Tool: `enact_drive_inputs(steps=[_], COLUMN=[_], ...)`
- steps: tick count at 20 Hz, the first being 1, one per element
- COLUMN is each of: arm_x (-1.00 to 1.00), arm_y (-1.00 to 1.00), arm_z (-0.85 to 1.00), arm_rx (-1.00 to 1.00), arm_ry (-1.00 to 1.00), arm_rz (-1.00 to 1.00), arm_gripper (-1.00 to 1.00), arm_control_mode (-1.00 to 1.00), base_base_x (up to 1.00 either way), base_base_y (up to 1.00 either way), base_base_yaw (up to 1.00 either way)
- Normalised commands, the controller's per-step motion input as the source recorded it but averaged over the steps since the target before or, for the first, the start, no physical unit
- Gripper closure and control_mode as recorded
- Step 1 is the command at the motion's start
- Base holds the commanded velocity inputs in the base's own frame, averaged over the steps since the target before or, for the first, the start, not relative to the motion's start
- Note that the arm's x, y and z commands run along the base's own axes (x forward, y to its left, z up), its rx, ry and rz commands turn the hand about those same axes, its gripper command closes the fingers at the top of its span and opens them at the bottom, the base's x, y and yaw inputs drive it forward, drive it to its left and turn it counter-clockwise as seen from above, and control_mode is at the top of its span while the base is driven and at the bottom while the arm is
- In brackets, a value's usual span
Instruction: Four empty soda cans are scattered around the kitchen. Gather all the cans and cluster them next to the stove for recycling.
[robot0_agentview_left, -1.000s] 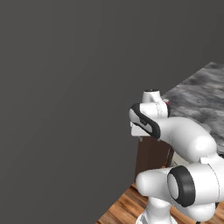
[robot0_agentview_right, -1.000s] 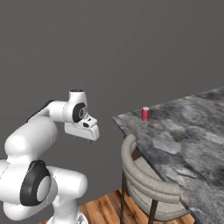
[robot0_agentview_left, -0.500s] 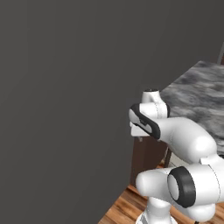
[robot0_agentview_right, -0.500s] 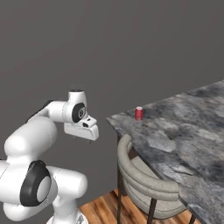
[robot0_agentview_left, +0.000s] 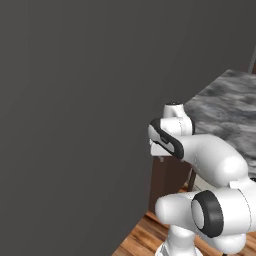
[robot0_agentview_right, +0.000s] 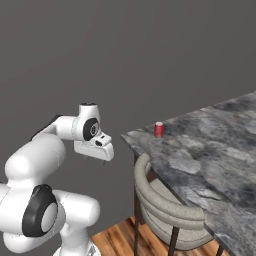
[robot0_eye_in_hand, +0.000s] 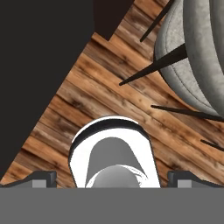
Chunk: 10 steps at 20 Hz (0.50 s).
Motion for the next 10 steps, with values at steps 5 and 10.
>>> enact_drive_inputs(steps=[5, 10], arm_x=[0.0, 0.04], arm_y=[0.0, 0.0], arm_z=[0.0, 0.08], arm_rx=[0.0, 0.0], arm_ry=[0.0, 0.0], arm_rz=[0.0, 0.0], arm_gripper=[-1.0, -1.0], arm_control_mode=[1.0, -1.0], base_base_x=[0.05, 0.08], base_base_y=[0.0, -0.01], base_base_yaw=[0.0, -0.01])
